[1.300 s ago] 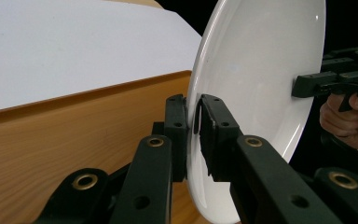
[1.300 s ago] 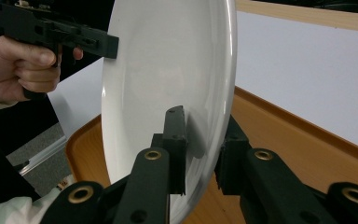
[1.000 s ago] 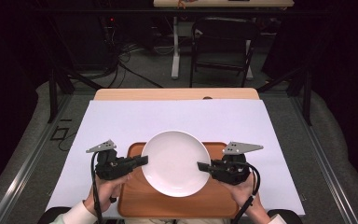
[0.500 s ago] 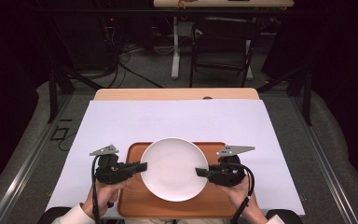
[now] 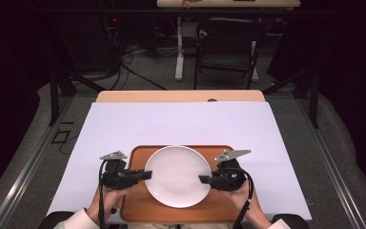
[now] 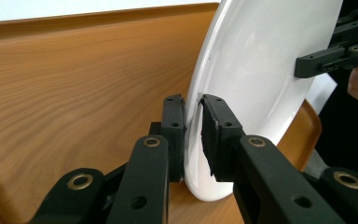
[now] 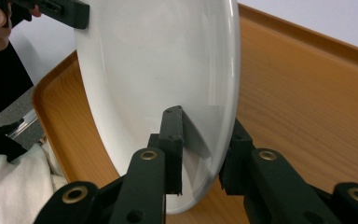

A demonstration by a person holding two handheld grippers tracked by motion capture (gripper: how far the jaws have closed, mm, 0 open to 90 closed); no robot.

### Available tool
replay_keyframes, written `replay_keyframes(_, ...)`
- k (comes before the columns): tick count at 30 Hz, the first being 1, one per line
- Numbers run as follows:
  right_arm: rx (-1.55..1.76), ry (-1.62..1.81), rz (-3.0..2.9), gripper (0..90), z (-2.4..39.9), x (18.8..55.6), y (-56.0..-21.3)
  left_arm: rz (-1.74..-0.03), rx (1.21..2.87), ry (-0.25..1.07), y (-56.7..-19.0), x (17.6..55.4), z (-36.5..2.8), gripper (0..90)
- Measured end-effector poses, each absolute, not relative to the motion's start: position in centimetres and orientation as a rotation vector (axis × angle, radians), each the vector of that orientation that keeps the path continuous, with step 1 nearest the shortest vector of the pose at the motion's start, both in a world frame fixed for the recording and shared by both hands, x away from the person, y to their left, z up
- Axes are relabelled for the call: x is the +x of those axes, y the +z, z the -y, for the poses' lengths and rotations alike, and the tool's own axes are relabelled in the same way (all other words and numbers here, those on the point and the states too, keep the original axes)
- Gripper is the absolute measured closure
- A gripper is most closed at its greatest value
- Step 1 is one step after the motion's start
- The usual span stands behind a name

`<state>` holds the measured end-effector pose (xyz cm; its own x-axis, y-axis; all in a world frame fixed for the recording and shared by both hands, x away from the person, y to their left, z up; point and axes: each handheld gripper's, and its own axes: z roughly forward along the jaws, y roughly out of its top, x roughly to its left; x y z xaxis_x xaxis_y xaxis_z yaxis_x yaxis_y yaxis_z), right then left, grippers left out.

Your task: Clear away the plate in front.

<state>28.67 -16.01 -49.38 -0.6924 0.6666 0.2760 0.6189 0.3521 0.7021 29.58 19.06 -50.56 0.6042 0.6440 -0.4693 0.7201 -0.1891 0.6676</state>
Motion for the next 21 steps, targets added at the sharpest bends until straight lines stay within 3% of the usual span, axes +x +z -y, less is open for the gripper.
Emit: replay_keyframes(21, 1.258, 1.199, -2.599, 68.4, 15.8, 29.8, -50.5, -1.116, 1.930, -0.076, -51.8, 30.4, -18.4, 77.9)
